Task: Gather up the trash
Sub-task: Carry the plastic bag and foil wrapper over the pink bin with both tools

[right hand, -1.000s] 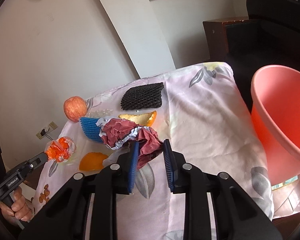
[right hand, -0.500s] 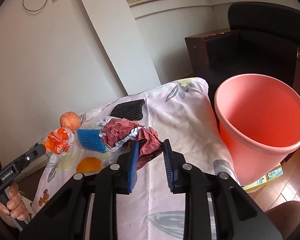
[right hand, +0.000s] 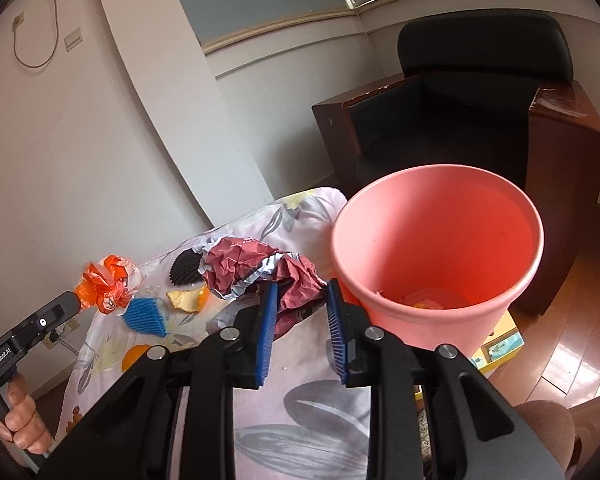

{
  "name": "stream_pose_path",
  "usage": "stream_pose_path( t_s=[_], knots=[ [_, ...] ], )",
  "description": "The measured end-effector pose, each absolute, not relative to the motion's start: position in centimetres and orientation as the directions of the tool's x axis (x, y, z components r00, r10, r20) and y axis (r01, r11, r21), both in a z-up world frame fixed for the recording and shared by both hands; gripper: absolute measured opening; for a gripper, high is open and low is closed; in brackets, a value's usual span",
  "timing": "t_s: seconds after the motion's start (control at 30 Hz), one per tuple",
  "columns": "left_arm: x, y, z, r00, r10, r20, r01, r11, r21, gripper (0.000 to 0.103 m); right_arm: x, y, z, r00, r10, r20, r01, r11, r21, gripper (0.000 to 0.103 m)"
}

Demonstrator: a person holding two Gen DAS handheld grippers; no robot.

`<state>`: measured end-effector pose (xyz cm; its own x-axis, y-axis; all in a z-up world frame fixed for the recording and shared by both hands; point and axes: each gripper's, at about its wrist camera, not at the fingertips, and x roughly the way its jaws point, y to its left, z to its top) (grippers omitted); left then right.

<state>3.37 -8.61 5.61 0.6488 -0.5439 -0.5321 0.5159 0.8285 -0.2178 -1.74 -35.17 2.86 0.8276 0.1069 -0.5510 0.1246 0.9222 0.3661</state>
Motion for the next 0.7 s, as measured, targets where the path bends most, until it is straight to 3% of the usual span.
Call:
stream_pose_path(
  t_s=[0.7],
  knots=[
    [6.8,-24.0,6.3,0.535,-0.6,-0.594,0.649,0.742,-0.165,0.003,-0.9,-43.1,3.8,0.845,-0.125,-0.52,0.291,0.923,0.251,0.026]
  ],
)
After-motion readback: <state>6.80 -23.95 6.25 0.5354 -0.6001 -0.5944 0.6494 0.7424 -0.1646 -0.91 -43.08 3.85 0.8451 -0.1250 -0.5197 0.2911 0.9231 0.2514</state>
